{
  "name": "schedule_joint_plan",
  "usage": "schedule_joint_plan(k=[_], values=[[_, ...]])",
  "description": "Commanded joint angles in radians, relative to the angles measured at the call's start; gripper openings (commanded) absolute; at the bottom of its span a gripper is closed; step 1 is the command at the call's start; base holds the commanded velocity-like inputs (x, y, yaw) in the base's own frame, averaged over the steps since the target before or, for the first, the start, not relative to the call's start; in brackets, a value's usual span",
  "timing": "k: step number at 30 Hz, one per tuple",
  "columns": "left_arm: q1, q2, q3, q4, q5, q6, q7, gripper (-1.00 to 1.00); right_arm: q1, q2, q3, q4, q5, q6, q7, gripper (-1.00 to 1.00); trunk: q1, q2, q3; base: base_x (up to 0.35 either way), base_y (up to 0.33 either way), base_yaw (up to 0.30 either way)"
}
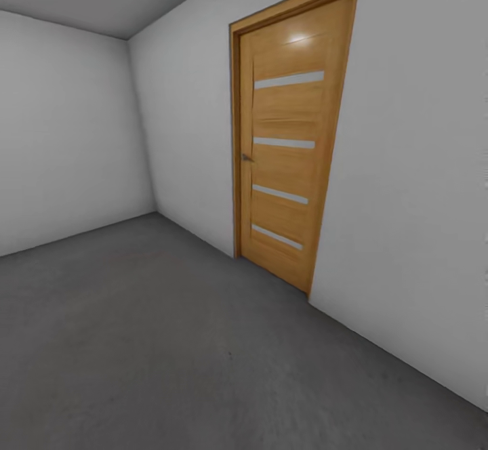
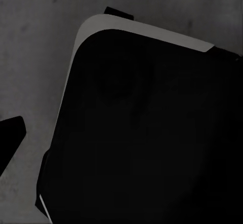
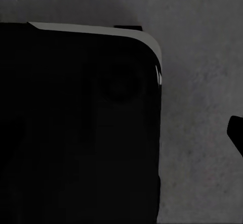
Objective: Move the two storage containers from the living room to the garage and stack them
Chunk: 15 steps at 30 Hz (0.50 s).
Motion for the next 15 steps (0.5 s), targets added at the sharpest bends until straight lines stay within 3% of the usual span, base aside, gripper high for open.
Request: schedule_joint_plan(k=[1, 15], values=[[0.0, 0.0, 0.001, 0.0, 0.004, -0.001, 0.0, 1.0, -0.001, 0.0, 0.001, 0.002, 0.0, -0.006, 0.0, 1.0, 0.001, 0.0, -0.001, 0.296, 0.222, -0.274], [0.0, 0.0, 0.001, 0.0, 0.006, 0.0, 0.0, 1.0, -0.001, -0.002, 0.002, 0.002, 0.002, -0.006, 0.002, 1.0, 0.001, 0.0, -0.001, 0.295, 0.225, -0.29]])
